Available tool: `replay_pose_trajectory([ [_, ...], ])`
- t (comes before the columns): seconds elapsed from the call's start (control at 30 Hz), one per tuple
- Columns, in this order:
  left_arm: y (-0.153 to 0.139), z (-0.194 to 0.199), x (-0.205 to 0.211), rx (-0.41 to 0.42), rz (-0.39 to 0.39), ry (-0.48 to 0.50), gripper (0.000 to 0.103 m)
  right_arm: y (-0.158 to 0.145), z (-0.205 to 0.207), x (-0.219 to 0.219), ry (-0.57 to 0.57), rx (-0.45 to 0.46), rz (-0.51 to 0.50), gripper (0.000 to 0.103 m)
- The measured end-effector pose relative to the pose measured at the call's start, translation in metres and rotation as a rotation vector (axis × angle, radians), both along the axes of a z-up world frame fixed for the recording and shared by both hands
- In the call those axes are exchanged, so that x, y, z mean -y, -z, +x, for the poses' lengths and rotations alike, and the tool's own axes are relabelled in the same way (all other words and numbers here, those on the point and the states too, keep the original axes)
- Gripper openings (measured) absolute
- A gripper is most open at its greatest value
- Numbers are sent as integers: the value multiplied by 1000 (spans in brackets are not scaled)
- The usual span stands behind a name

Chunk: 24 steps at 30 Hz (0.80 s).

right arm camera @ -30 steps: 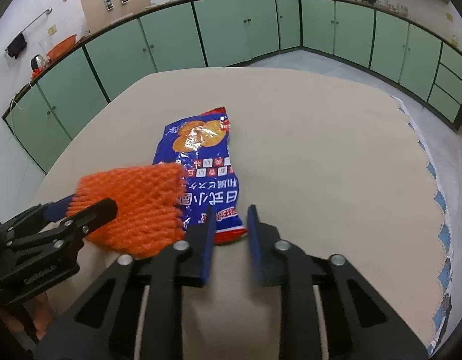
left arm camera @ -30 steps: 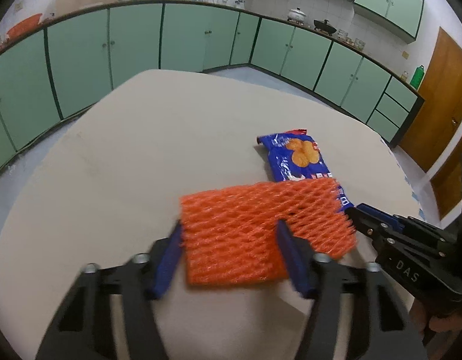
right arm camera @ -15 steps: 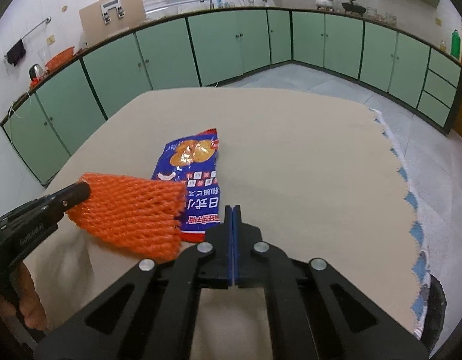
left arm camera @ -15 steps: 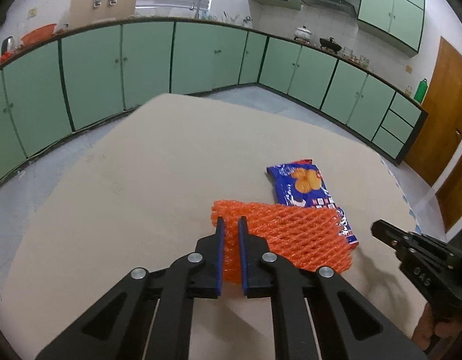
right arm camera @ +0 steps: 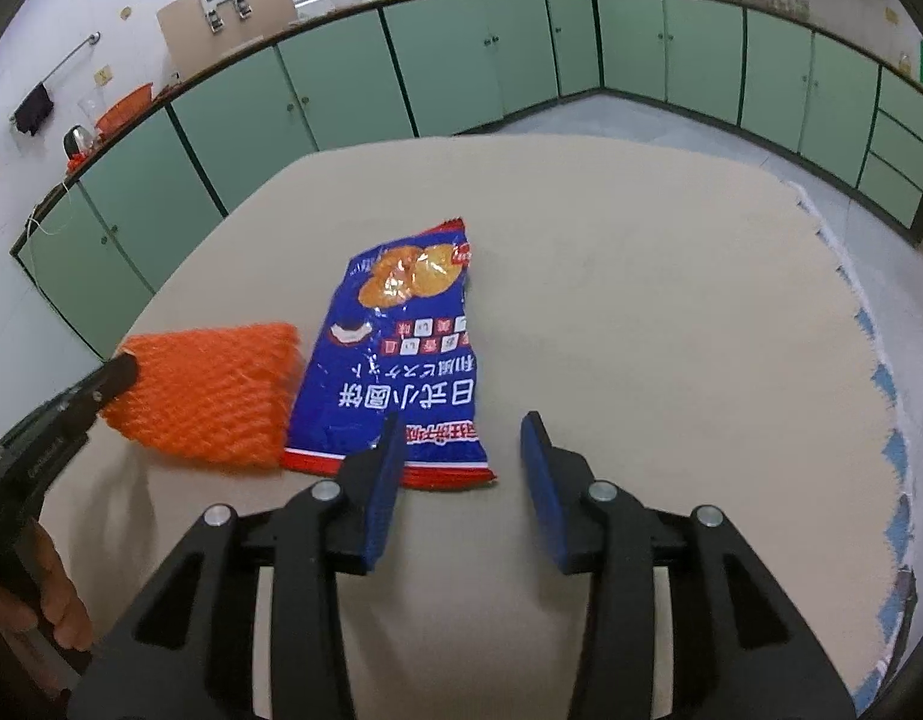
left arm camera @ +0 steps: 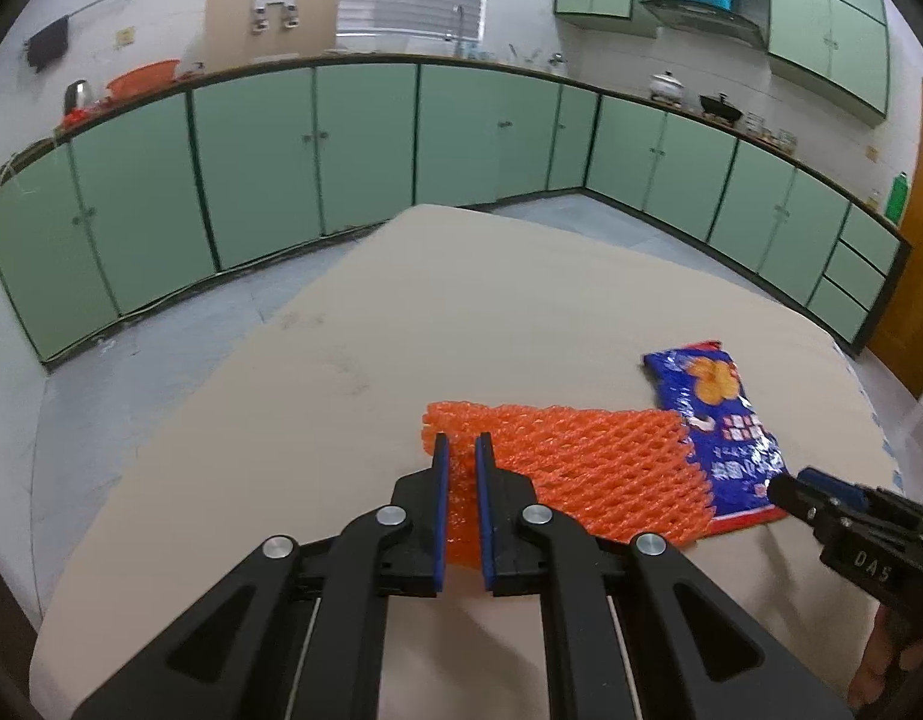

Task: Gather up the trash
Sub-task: 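Grasp the blue snack bag with the right gripper while the left holds the net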

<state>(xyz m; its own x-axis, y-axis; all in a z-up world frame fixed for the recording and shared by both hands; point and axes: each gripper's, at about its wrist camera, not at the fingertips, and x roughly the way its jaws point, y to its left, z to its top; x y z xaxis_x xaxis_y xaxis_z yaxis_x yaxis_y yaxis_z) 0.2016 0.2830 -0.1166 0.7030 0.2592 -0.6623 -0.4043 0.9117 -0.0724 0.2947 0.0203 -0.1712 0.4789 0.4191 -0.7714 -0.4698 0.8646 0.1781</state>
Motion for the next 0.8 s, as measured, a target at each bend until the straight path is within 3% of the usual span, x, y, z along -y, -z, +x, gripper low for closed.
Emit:
replay_pose_trajectory([
  [0.03,1,0,-3,0,-2,-5,8,1,0,-2,-2,5,-13,37],
  [0.13,5,0,-7,-9,-10,-16,8,2,1,-8,-13,16,-51,3],
  [0.17,5,0,-7,-12,-14,-19,8,3,1,-8,-8,20,-62,0],
  [0.7,-4,-3,-8,14,-29,10,8,-27,-15,16,-3,94,-16,0],
  [0.8,-4,-4,-8,13,-27,13,8,-26,-10,13,-8,89,-31,6],
])
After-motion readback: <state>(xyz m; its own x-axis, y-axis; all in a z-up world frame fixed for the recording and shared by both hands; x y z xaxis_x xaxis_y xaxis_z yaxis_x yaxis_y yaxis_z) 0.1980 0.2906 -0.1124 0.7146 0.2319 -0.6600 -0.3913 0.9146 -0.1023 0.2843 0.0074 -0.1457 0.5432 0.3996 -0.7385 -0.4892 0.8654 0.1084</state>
